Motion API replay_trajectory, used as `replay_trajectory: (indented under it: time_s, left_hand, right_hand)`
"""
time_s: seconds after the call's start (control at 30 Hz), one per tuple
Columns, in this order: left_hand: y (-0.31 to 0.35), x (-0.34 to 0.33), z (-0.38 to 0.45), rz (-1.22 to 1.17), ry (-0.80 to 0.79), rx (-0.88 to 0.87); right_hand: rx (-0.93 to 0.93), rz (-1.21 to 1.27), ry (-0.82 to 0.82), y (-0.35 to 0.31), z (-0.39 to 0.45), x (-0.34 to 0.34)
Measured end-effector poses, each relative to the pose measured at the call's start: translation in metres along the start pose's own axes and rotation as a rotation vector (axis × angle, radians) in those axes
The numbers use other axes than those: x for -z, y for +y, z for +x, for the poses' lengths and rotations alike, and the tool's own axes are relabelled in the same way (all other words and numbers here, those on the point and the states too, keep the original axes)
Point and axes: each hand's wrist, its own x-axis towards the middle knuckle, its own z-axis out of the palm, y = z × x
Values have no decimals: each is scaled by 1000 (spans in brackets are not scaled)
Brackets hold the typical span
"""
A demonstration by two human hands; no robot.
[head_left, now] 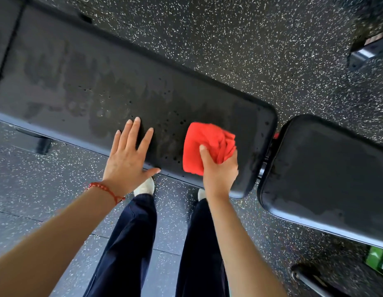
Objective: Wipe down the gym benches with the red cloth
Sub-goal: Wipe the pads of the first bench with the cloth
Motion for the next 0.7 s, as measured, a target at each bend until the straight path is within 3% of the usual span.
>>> replay_trajectory:
  time_s: [0.13, 0.57, 0.7]
  left_hand:
    - [0, 0, 0, -13, 4, 4]
    - [-1, -1, 1, -13, 19, -3]
    - [-1, -2, 0, -22, 33, -7]
  right_hand:
    - [-27, 45, -6, 18, -29, -2]
    - [80, 74, 97, -65, 58, -40]
    - [117, 38, 84, -54, 43, -39]
